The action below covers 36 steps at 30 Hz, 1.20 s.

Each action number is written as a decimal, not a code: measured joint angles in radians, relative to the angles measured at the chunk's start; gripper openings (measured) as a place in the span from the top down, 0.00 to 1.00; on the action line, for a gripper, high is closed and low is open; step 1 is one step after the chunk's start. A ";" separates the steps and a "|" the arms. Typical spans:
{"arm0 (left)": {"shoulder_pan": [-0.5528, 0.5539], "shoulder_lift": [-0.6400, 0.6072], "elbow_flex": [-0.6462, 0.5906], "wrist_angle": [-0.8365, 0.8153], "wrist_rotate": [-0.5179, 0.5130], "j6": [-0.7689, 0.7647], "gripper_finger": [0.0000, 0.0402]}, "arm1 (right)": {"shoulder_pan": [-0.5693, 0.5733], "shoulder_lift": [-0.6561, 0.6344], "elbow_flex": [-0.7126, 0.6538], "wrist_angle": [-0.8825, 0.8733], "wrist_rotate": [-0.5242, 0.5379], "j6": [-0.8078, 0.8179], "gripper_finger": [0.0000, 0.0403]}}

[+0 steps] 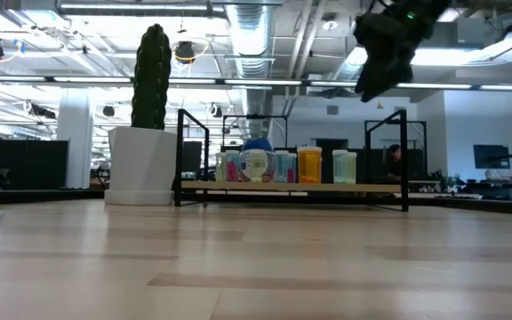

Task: Pick and place medicine bottles onto shelf by color
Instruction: Return to Home Position

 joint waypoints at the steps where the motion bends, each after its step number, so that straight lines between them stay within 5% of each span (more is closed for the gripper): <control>1: -0.012 -0.055 -0.056 0.019 -0.026 -0.027 0.53 | 0.009 -0.027 -0.042 0.037 0.000 0.001 0.42; 9: -0.071 -0.450 -0.545 0.437 -0.065 -0.064 0.53 | 0.084 -0.195 -0.289 0.363 -0.007 0.011 0.42; 15: -0.073 -0.631 -0.872 0.829 -0.037 0.010 0.53 | 0.093 -0.245 -0.400 0.610 -0.007 0.067 0.42; 23: -0.073 -0.690 -1.144 1.275 -0.035 0.104 0.53 | 0.093 -0.242 -0.527 0.826 -0.006 0.128 0.42; 36: -0.073 -0.689 -1.358 1.529 -0.035 0.050 0.53 | 0.093 -0.243 -0.692 1.082 -0.004 0.186 0.42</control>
